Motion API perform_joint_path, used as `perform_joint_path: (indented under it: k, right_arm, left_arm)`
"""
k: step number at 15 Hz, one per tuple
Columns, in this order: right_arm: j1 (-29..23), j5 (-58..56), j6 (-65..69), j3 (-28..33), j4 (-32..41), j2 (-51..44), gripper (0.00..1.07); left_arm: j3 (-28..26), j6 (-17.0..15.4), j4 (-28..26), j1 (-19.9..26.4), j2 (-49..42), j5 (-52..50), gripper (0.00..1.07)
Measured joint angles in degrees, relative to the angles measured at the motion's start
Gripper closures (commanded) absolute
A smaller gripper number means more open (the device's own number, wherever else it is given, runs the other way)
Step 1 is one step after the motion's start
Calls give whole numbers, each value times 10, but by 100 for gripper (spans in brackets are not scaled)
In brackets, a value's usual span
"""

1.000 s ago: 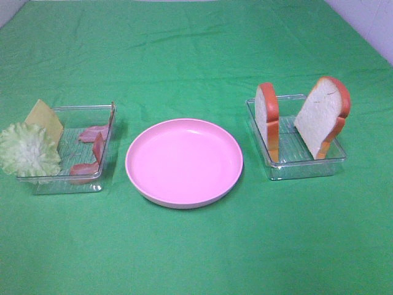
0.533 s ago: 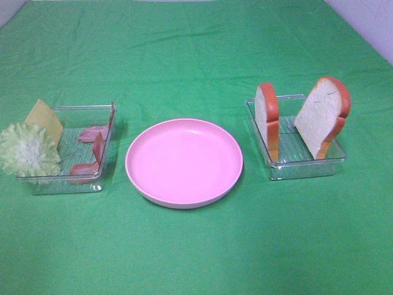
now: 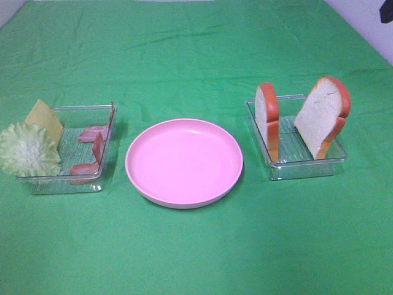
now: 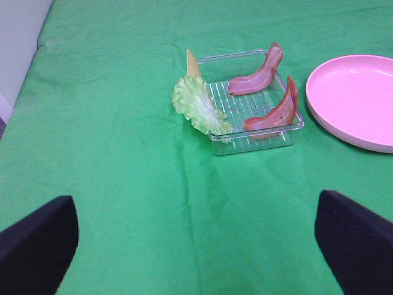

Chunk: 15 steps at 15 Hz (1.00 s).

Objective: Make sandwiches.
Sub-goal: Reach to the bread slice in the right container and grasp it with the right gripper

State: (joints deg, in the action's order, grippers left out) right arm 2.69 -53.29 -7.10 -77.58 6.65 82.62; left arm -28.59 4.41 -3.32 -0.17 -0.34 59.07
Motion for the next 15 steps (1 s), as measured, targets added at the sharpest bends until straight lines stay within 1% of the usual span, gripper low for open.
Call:
perform_joint_path:
  k: [1,2,5,6,10,11,12,14,15]
  right_arm:
    - [-3,-44,-17,-57,33,60,12]
    - [-9,-57,-18,-74,33,80,12]
    - [-65,-95,-20,-128,19,147,12]
    - [-118,-113,-1,-164,-1,186,12]
    - [-184,-129,19,-219,-3,242,12]
    - [-191,-131,21,-227,-3,252,12]
    - [-210,-139,25,-254,-3,295,12]
    - [-211,-145,38,-277,-15,337,13]
    - [-211,-146,41,-281,-26,344,15]
  left_arm:
    - [0,0,0,0,0,0,4]
    - [0,0,0,0,0,0,4]
    - [0,0,0,0,0,0,4]
    - [0,0,0,0,0,0,4]
    - [0,0,0,0,0,0,4]
    - [0,0,0,0,0,0,4]
    - [0,0,0,0,0,0,4]
    - [0,0,0,0,0,0,4]
    - [0,0,0,0,0,0,4]
